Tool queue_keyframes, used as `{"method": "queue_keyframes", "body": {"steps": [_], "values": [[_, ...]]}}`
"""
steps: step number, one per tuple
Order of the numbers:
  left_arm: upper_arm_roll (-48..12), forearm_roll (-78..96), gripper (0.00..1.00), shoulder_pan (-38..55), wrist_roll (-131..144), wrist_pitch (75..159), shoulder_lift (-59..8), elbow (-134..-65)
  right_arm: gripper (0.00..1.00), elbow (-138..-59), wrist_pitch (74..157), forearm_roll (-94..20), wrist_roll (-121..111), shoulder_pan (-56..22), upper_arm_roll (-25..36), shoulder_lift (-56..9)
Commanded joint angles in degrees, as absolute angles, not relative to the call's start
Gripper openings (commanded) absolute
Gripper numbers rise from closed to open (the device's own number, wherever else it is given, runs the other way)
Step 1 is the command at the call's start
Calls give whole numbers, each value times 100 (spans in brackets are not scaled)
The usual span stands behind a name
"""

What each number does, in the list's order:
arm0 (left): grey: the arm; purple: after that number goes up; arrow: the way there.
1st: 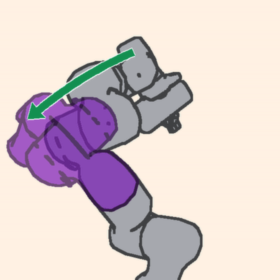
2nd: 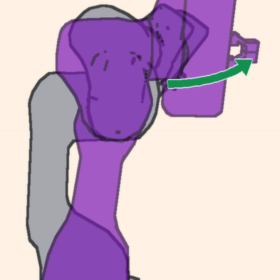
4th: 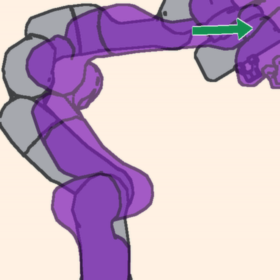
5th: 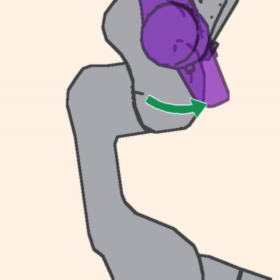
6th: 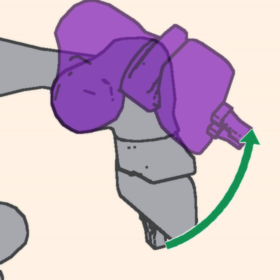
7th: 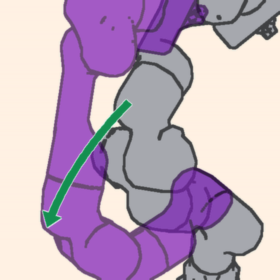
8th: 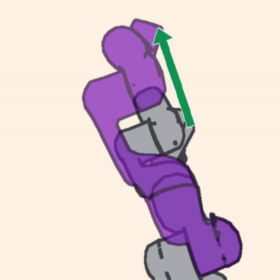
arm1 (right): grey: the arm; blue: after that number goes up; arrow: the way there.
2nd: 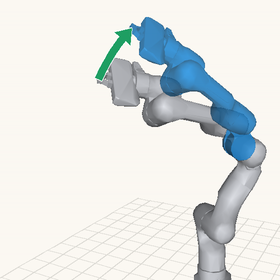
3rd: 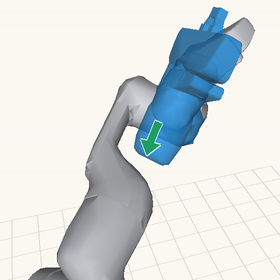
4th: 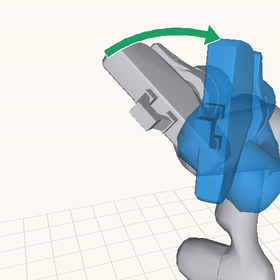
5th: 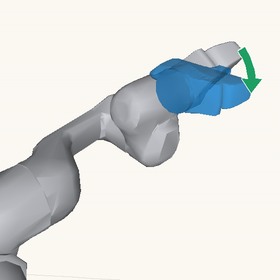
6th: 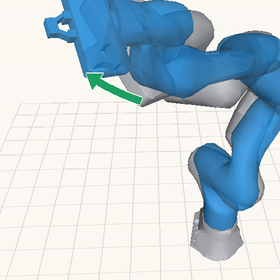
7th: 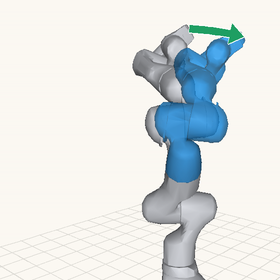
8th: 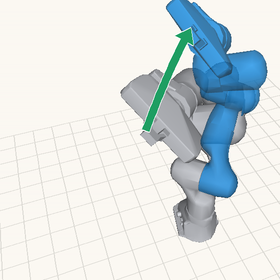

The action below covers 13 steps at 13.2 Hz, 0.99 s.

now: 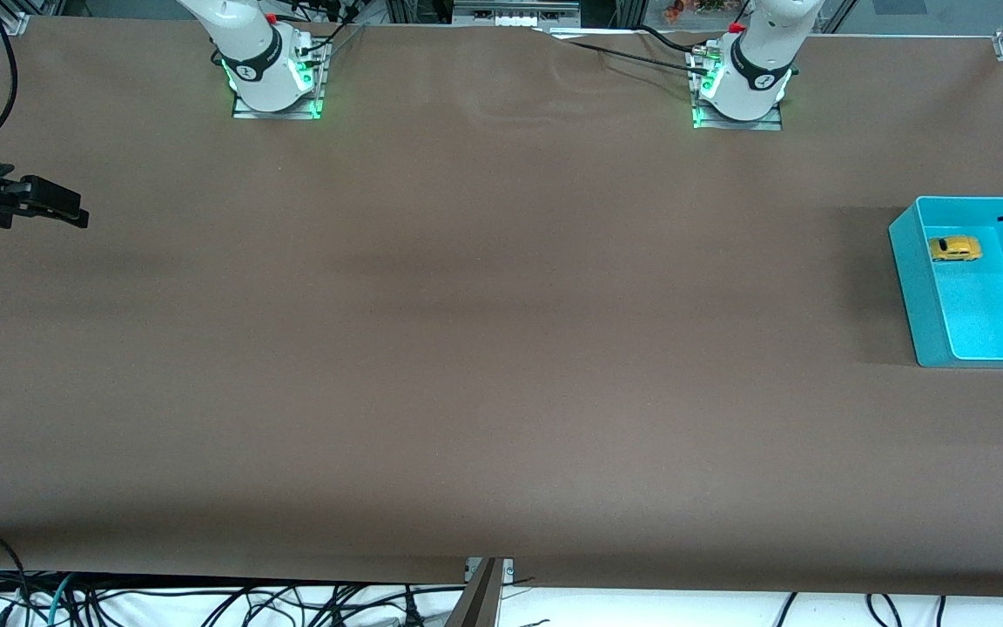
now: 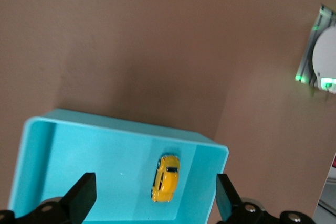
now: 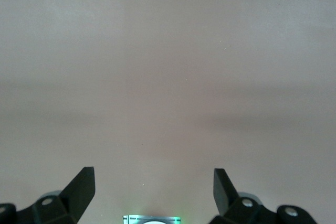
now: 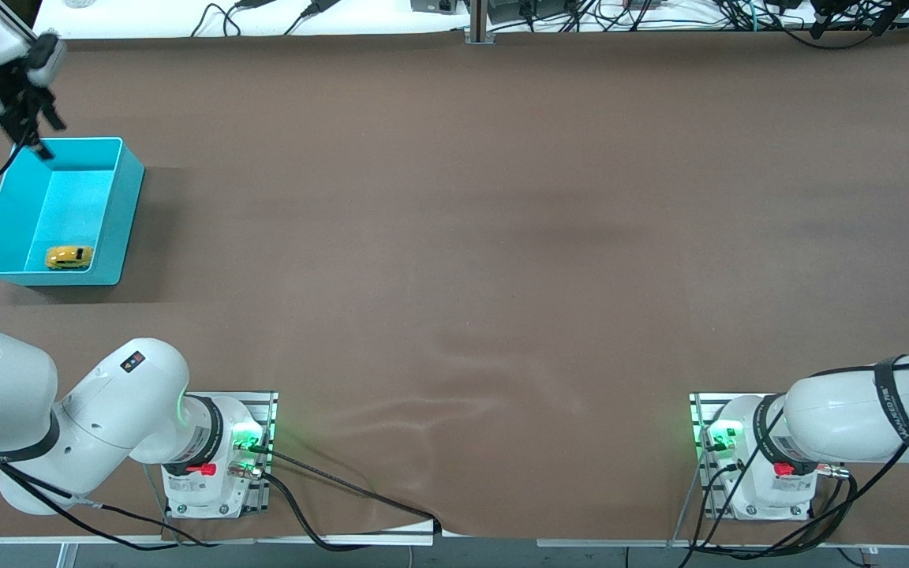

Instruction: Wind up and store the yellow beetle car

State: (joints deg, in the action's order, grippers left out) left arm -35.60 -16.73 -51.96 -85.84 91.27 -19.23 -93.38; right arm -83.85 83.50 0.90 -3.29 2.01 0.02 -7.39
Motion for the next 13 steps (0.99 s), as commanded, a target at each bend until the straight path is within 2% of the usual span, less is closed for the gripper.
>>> {"method": "queue_keyframes", "body": {"steps": [1,2,5,7,9,13], "values": [[-3963,-1574,100,-4933,-7161,8527,-2039,-8825,100,-8323,8306,9,-413,228,18,-730],[-3920,-1382,100,-4678,-6754,8482,-1909,-8772,100,-8323,8306,9,-413,220,9,-729],[-3132,-924,100,-3484,-5401,8394,-1215,-8798,100,-8323,8314,9,-413,220,9,-738],[-2631,-459,100,-2886,-4575,8411,-1020,-8824,100,-8323,8315,9,-413,220,9,-738],[-1727,-413,100,-1886,-3739,8437,-862,-8833,100,-8323,8314,9,-413,220,9,-729],[-952,-2,100,-864,-1711,8971,-546,-9095,100,-8323,8314,9,-413,237,18,-738]]}}
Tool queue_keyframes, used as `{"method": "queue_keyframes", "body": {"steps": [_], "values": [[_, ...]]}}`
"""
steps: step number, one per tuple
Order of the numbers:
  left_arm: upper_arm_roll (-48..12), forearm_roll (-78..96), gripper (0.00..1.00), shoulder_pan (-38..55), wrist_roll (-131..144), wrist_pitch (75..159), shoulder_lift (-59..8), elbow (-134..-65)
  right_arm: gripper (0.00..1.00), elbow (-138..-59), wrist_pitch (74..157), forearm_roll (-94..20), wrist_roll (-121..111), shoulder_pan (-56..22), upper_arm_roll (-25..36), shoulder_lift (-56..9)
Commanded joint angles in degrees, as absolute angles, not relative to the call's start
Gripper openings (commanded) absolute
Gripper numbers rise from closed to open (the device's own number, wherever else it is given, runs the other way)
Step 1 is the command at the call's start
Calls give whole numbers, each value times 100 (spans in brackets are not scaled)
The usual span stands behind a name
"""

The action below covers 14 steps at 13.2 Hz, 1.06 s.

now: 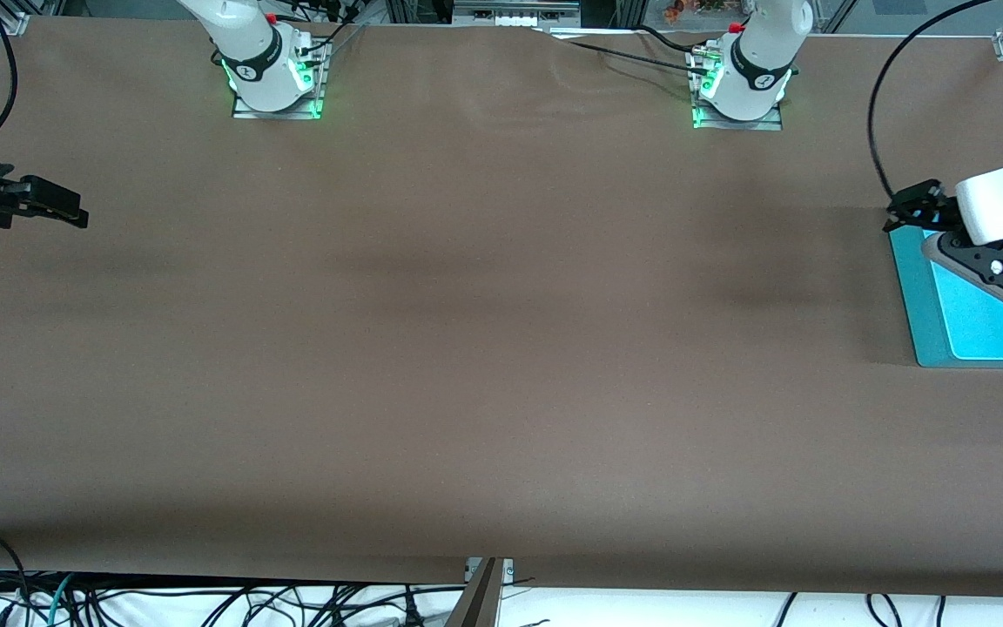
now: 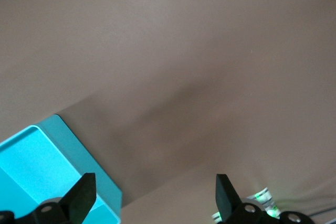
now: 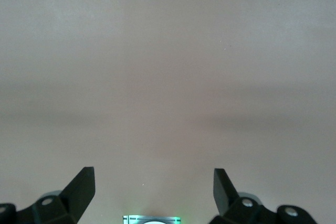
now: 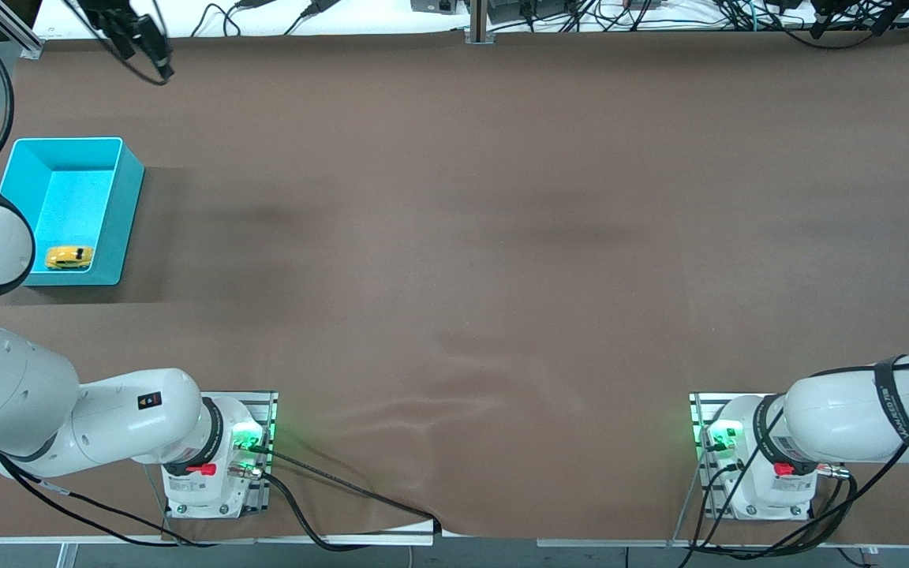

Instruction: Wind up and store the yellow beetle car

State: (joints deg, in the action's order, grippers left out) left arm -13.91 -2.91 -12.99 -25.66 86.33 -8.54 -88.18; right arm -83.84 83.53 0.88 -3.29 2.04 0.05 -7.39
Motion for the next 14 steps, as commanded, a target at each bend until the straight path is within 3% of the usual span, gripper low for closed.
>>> {"method": "queue_keyframes", "body": {"steps": [1,4,9,14], "values": [[-680,148,100,-574,-1253,9174,-467,-9210,100,-8323,8314,9,-413,229,18,-738],[-220,184,100,-9,-530,9255,-413,-9237,100,-8323,8323,9,-413,229,18,-738],[-202,396,100,-35,-184,9887,131,-10097,100,-8323,8323,9,-413,229,18,-738],[-202,334,100,-62,-167,9879,149,-10160,100,-8323,8341,9,-404,229,18,-747]]}}
